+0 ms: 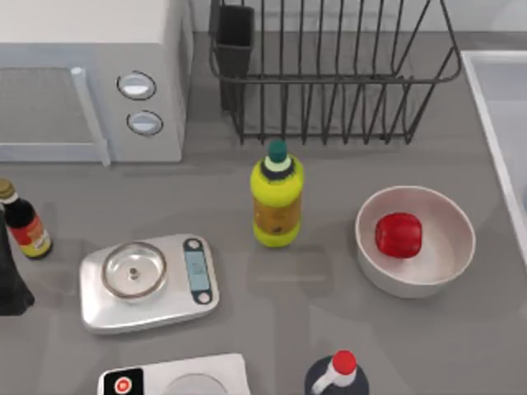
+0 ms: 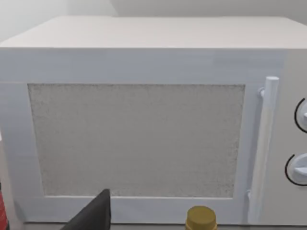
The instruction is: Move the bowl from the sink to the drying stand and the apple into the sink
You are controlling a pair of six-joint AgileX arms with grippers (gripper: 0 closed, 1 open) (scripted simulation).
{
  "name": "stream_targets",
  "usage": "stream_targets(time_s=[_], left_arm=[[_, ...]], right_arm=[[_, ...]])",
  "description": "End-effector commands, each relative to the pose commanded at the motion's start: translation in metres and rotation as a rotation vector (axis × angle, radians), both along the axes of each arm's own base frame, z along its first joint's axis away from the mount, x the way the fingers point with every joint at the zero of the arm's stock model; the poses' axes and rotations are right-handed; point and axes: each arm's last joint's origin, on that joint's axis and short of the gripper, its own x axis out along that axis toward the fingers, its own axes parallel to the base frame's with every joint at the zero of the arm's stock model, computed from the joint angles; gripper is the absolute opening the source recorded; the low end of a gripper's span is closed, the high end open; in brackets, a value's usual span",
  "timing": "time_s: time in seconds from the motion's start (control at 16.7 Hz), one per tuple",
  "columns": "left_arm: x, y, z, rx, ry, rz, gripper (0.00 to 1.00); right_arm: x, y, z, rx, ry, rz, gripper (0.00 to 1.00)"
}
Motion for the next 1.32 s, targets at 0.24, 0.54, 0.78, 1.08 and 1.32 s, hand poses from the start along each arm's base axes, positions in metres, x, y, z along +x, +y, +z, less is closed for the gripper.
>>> stream_targets(time_s=[0.24,0.54,0.78,1.08,1.32], left_arm=[[0.0,0.0,0.0,0.0,0.0,0.0,1.0],[0.0,0.0,0.0,0.0,0.0,0.0,1.0],[0.0,0.0,0.0,0.0,0.0,0.0,1.0],[0.0,0.0,0.0,0.0,0.0,0.0,1.0],[0.0,0.0,0.0,0.0,0.0,0.0,1.0]], right_arm=[[-0.04,-0.028,0.061,0.015,0.026,0.0,0.0],[-0.131,-0.031,0.202,-0.03,-0.049,0.002,0.0],[-0.222,-0.008,0.278,-0.066,-0.088,0.003,0.0],[-0.287,0.012,0.293,-0.014,-0.029,0.003,0.0],[-0.289,0.013,0.292,-0.01,-0.026,0.003,0.0]])
